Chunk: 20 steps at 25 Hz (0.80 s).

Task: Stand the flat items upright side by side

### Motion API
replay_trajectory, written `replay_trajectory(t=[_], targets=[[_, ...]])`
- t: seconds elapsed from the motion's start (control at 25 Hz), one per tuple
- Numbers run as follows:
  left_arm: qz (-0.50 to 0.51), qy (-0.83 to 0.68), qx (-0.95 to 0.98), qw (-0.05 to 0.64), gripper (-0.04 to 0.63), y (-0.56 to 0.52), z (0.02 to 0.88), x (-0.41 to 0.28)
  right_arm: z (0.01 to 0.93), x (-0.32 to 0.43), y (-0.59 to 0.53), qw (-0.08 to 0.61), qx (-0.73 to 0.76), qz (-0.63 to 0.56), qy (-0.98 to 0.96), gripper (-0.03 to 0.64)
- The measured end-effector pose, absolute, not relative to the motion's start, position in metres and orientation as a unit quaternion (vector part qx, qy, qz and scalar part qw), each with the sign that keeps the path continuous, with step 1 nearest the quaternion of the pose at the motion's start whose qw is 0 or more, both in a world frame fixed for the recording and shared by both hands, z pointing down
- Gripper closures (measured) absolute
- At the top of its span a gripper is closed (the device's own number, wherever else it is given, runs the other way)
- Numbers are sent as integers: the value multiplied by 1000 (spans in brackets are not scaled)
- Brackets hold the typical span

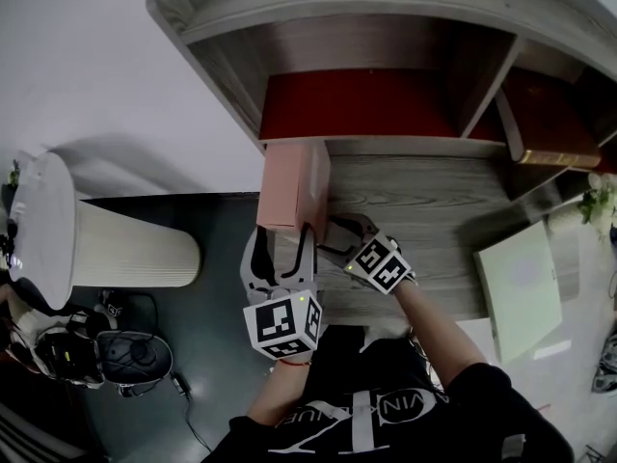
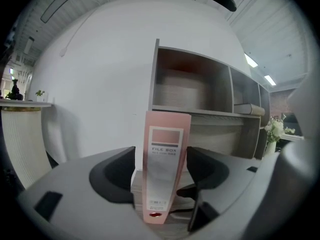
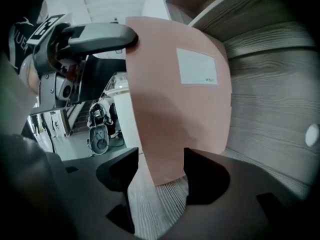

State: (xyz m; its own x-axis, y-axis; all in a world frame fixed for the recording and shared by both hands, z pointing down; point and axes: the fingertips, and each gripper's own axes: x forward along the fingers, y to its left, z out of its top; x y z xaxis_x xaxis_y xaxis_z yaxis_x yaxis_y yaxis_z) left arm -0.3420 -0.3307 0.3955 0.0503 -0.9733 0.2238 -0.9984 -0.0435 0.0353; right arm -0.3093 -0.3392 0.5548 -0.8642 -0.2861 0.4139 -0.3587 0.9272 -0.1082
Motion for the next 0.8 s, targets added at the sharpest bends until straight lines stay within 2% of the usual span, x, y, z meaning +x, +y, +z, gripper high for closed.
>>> replay_trajectory(t=[0.16, 0.28, 0.4, 0.64, 0.8], targets=[[66, -698, 705, 107, 271, -318, 403, -340, 547, -290, -332, 187, 191, 100, -959, 319], [64, -716, 684, 122, 219, -307, 408, -336, 538, -266, -328, 172, 226, 110, -952, 318], [58, -715, 683, 138, 201, -299, 415, -317, 529, -232, -324, 153, 274, 123, -941, 318], [62, -645, 739, 184, 201, -294, 438, -233, 526, -154, -305, 145, 344, 148, -916, 318], [71, -573, 791, 203, 201, -294, 448, -156, 523, -75, -285, 129, 427, 172, -878, 318]])
